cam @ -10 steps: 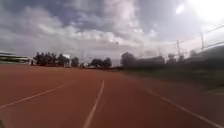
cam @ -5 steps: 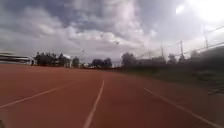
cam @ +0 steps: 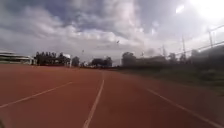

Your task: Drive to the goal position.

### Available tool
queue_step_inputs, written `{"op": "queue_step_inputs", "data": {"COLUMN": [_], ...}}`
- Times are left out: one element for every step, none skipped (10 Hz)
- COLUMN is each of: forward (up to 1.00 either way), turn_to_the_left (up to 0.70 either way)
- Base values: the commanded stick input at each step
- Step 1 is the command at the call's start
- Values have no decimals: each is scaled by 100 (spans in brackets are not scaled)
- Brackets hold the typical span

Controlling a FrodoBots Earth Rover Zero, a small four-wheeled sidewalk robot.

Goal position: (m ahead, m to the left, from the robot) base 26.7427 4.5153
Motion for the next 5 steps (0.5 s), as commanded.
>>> {"op": "queue_step_inputs", "data": {"forward": [70, 70, 70, 70, 70], "turn_to_the_left": [0, 0, 0, 0, 0]}}
